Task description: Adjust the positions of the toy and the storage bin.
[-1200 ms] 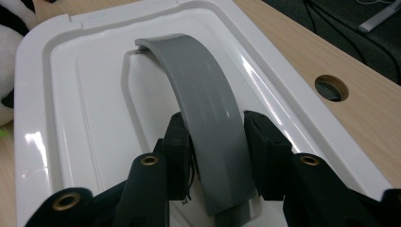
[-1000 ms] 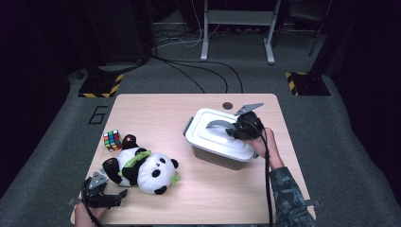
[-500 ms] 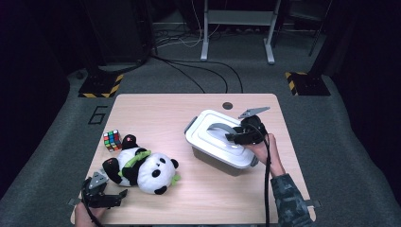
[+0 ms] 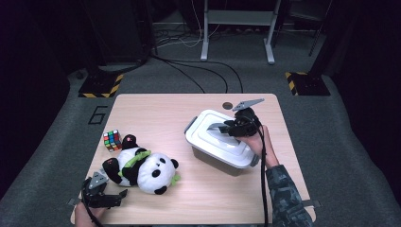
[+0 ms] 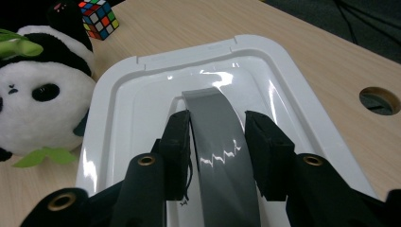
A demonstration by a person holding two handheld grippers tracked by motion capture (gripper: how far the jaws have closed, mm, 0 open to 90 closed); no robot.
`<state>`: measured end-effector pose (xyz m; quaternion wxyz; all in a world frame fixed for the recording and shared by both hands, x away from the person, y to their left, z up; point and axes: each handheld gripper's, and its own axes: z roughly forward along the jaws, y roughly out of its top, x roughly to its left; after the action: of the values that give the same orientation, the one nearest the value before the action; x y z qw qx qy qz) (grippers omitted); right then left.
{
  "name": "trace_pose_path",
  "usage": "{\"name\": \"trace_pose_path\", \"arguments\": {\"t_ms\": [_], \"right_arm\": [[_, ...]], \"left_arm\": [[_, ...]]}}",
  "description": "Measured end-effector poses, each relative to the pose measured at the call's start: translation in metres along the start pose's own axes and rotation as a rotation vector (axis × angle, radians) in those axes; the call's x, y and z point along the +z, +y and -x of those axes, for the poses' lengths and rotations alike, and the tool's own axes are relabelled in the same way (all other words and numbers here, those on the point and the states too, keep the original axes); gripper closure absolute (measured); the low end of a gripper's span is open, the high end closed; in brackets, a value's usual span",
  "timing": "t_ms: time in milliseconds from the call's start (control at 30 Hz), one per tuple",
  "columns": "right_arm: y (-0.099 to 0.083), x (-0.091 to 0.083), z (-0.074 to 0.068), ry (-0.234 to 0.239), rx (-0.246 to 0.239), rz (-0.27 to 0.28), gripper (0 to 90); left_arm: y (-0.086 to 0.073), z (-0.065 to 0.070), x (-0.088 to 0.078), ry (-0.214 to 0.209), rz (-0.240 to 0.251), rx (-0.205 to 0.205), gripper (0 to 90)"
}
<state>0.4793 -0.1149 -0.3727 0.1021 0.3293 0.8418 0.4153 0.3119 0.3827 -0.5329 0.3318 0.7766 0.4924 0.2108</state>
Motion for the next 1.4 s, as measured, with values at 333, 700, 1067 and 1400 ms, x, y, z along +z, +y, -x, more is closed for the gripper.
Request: {"name": "trace_pose_path", "arguments": {"t_ms": [333, 700, 1067, 1400], "right_arm": [[-0.003, -0.002, -0.01, -0.031, 0.014, -0.007, 66.4], [-0.002, 0.0, -0.022, -0.114, 0.02, -0.004, 64.6], [-0.003, 0.005, -0.018, -0.086, -0.024, -0.004, 65.9], [-0.001, 0.009, -0.028, -0.123, 0.054, -0.005, 66.4]], "left_arm": [[0.0, 0.0, 0.0, 0.0, 0.0, 0.0, 0.1], [0.0, 0.0, 0.0, 0.0, -0.001, 0.001, 0.2], [0.0, 0.0, 0.0, 0.0, 0.0, 0.0, 0.2], [0.0, 0.0, 0.0, 0.0, 0.0, 0.0, 0.2]]}}
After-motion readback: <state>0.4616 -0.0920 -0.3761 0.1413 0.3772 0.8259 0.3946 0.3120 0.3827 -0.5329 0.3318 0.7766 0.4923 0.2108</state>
